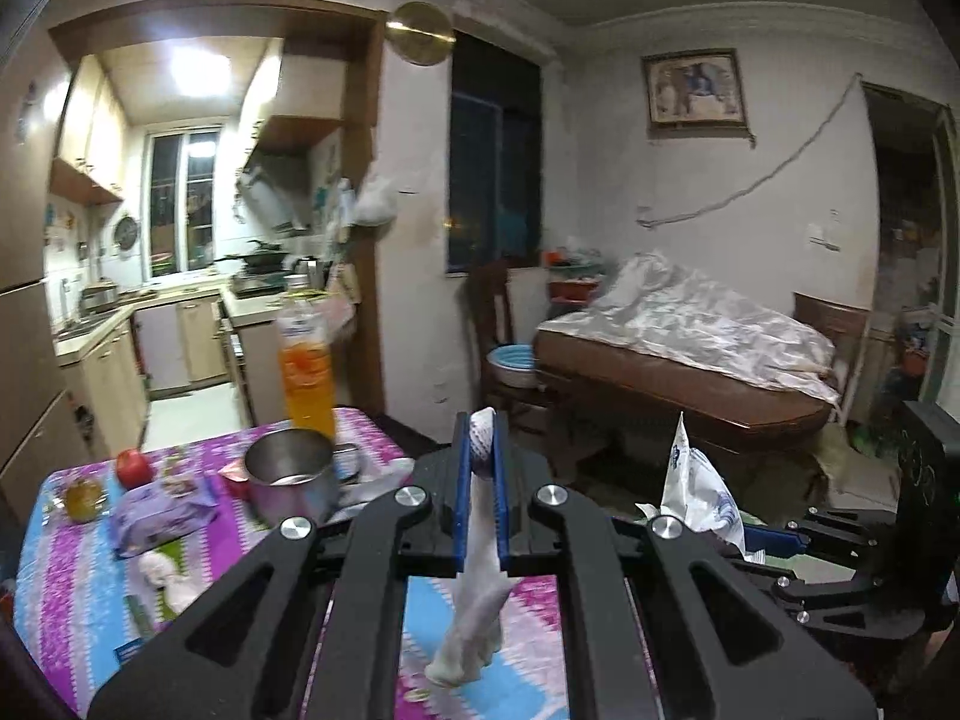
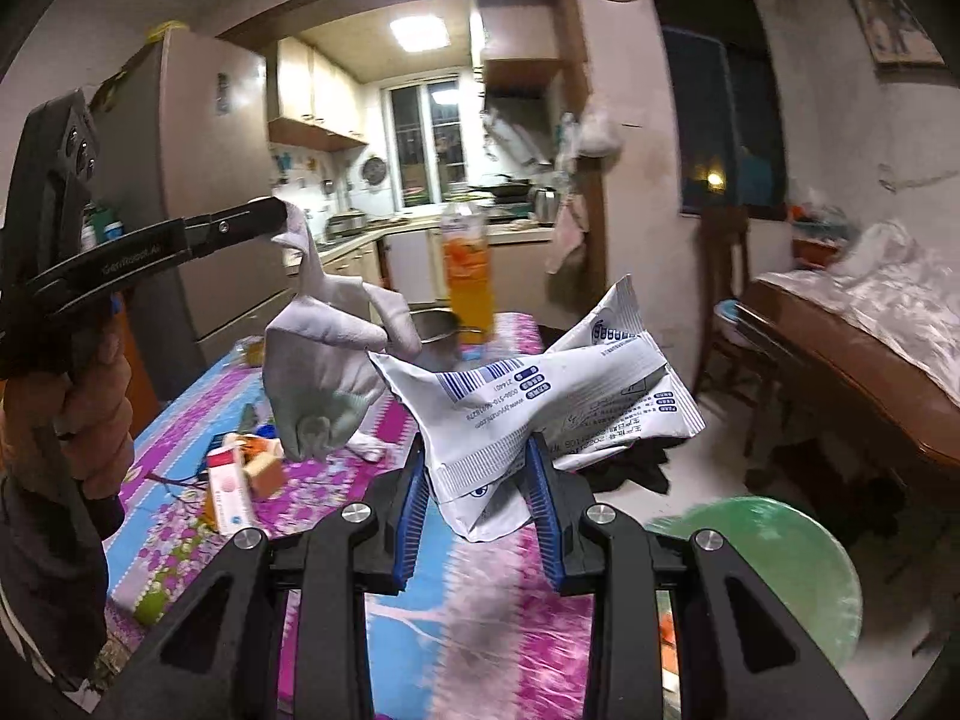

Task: Collect trash
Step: 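Carry the packet and glove over the green basin and open both tools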

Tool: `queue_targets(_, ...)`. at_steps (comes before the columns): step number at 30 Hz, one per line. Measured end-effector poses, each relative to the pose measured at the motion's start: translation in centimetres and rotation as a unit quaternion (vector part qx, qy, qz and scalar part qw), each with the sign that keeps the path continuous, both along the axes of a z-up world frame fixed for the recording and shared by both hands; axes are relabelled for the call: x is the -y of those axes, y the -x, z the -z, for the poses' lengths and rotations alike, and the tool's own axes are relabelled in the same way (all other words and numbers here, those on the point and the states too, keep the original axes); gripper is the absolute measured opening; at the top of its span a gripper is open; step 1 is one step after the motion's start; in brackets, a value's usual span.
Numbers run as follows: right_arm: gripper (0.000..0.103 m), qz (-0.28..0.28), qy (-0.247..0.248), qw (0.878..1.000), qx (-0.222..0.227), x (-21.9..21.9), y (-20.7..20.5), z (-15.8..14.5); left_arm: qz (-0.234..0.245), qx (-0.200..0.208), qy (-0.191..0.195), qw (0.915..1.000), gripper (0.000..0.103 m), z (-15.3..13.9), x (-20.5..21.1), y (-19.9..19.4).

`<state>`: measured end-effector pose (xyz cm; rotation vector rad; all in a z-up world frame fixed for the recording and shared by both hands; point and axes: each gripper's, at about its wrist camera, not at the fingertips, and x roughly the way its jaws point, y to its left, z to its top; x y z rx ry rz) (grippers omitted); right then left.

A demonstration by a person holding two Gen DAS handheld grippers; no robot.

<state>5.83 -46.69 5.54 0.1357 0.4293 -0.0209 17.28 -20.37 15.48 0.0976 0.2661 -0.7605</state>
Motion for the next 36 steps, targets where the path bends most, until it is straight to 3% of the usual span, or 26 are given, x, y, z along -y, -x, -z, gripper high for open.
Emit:
queue_targets(9, 0.033, 0.071, -0.033, 0.996, -0.039, 7.6, 3.6, 0.7, 0.062, -0.007, -0.008, 0.9980, 0.005, 0.4, 7.4, 2.0)
queue_targets(18, 0.033, 0.138, -0.062, 0.981, -0.121, 14.6, 4.4, 3.4, 0.107, -0.025, -0.030, 0.9935, 0.005, 2.3, 14.8, 4.1)
queue_targets(24, 0.033, 0.156, -0.083, 0.969, -0.171, 17.2, 3.7, 6.1, 0.121, -0.055, -0.054, 0.9897, 0.005, 4.4, 18.6, 4.0)
queue_targets(36, 0.033, 0.150, -0.120, 0.956, -0.221, 18.7, 1.8, 9.4, 0.118, -0.094, -0.093, 0.9841, 0.005, 8.5, 22.4, 3.0)
